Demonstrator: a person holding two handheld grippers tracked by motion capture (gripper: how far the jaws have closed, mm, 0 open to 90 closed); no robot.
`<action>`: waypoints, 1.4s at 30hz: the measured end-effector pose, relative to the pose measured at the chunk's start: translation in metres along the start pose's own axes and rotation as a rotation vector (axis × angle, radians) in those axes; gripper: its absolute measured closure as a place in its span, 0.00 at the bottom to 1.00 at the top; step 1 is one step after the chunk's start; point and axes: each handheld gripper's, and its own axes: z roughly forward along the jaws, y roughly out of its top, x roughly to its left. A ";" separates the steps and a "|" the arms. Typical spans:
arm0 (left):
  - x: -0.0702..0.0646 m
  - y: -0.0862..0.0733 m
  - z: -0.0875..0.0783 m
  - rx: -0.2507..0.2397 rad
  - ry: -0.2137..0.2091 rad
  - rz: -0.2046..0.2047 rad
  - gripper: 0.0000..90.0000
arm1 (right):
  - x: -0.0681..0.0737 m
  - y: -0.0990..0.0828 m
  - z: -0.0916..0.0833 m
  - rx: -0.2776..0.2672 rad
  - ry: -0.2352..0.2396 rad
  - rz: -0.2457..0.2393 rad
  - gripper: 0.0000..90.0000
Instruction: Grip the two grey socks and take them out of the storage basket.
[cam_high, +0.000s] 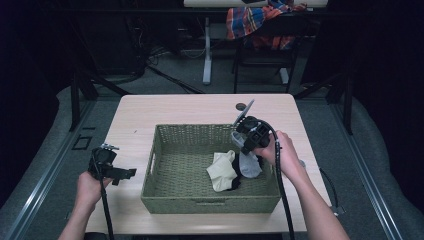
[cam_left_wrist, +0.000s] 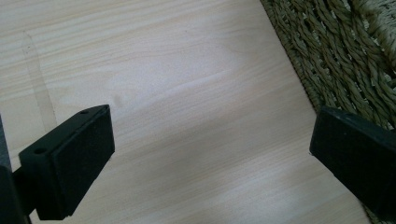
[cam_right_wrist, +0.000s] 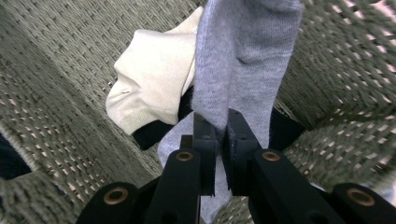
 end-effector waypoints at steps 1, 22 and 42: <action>0.000 0.000 0.000 0.000 0.000 0.000 0.00 | 0.000 -0.001 -0.003 -0.003 -0.006 -0.004 0.95; 0.000 0.000 0.000 0.001 0.000 0.000 0.00 | -0.002 -0.012 -0.046 -0.108 -0.030 0.038 0.94; 0.001 0.000 -0.001 0.000 -0.002 -0.003 0.00 | -0.042 -0.053 -0.091 -0.185 -0.075 0.170 0.95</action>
